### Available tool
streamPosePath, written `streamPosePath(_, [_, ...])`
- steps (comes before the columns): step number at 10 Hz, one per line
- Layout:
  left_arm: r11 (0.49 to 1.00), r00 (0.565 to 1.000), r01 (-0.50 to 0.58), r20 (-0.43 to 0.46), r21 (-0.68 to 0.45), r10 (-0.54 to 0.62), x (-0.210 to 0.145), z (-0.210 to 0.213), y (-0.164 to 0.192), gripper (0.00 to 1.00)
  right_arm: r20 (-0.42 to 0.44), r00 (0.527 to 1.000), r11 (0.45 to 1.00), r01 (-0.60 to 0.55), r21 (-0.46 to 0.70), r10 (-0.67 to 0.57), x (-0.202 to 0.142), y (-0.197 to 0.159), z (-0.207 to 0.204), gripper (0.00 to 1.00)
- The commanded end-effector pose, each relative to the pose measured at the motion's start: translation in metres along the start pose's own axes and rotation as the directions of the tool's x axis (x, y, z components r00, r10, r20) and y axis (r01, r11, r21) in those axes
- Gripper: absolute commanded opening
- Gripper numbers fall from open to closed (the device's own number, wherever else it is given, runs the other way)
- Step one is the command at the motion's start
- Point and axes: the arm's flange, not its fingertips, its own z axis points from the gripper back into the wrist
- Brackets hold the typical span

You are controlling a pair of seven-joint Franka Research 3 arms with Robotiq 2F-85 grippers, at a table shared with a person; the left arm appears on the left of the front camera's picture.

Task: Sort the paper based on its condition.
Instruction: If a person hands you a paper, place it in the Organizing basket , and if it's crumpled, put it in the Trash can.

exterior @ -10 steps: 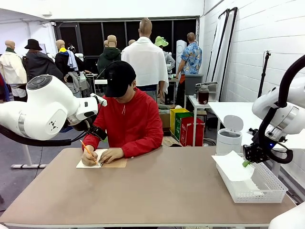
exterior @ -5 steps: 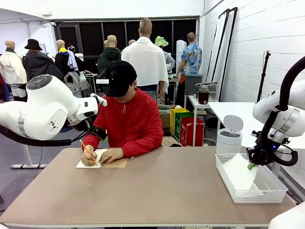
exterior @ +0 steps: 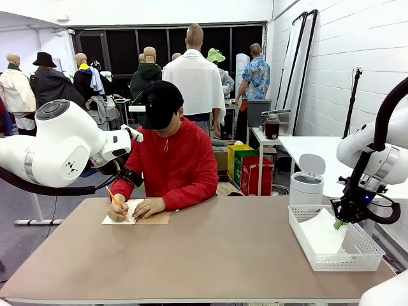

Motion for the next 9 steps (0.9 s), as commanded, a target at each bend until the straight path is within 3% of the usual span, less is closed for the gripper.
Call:
streamPosePath(1, [1.000, 1.000, 0.001, -0.001, 0.002, -0.001, 0.000, 0.000, 0.000, 1.00, -0.035, 0.999, 0.998, 0.027, -0.049, -0.028, -0.007, 0.007, 0.001, 0.35])
streamPosePath(4, [1.000, 1.000, 0.001, -0.001, 0.002, -0.001, 0.000, 0.000, 0.000, 1.00, -0.030, 0.997, 0.992, 0.065, -0.111, -0.068, -0.008, 0.014, 0.014, 0.95])
streamPosePath(5, [1.000, 1.000, 0.001, -0.001, 0.002, -0.001, 0.000, 0.000, 0.000, 1.00, -0.034, 0.997, 0.989, 0.070, -0.131, -0.075, -0.009, 0.015, 0.017, 1.00])
streamPosePath(9, [1.000, 1.000, 0.001, -0.001, 0.002, -0.001, 0.000, 0.000, 0.000, 1.00, -0.019, 0.997, 0.985, 0.065, -0.161, -0.069, -0.011, 0.023, 0.030, 1.00])
